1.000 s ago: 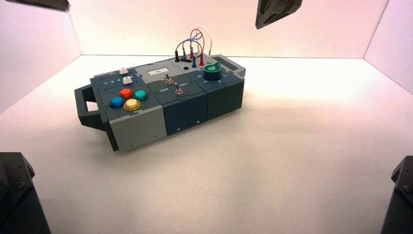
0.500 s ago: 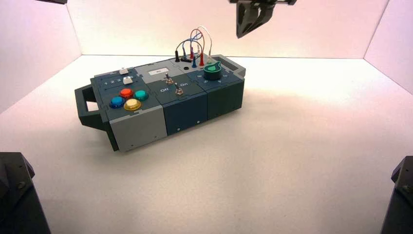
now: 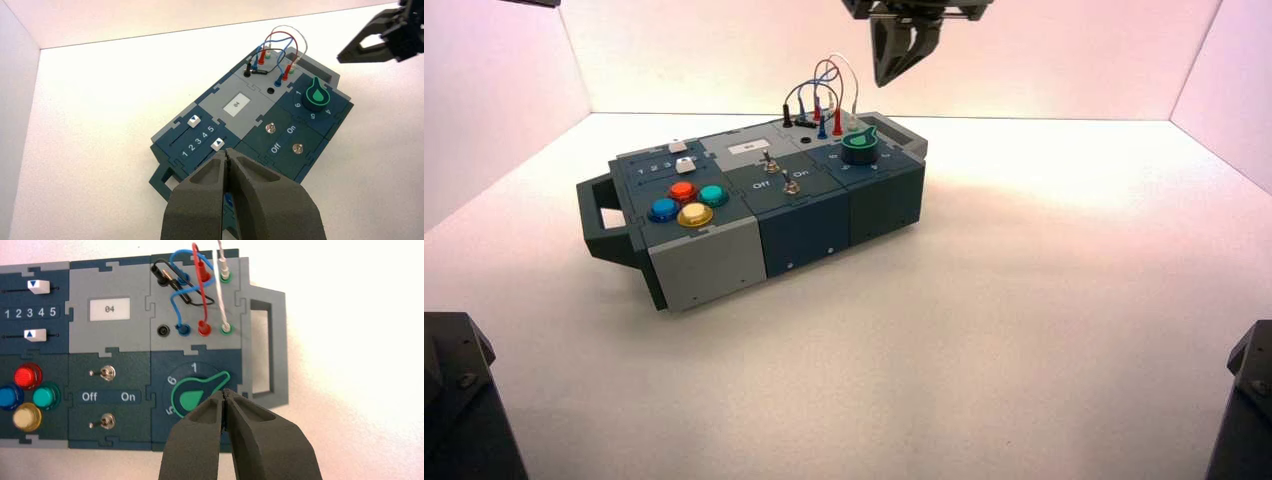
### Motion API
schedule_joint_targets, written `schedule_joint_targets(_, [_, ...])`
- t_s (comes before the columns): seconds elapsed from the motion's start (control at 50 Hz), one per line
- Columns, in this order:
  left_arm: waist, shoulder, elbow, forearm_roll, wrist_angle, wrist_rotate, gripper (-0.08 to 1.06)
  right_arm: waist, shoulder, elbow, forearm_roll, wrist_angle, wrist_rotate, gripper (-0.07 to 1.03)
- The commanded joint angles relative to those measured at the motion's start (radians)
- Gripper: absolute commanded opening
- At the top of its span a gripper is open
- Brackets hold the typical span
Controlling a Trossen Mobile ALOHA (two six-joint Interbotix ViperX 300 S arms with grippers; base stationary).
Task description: Turn the knob to position 5.
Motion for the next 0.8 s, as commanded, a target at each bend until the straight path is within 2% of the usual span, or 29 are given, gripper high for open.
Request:
schedule_joint_targets(0.02, [-0.005, 0.009, -0.014, 0.002, -0.011, 0.003, -0.03, 0.025, 0.023, -0.057, 0.005, 0.015, -0.002, -0.02])
schedule_joint_targets(0.3, [-0.005, 0.009, -0.015, 0.003, -0.012, 0.008, -0.03, 0.031, 0.1, -0.1, 0.005, 0.032, 0.0, -0.02])
schedule_joint_targets(0.8, [-0.005, 0.009, -0.015, 0.003, -0.015, 0.011, -0.03, 0.02, 0.152, -0.14, -0.002, 0.037, -0.002, -0.02])
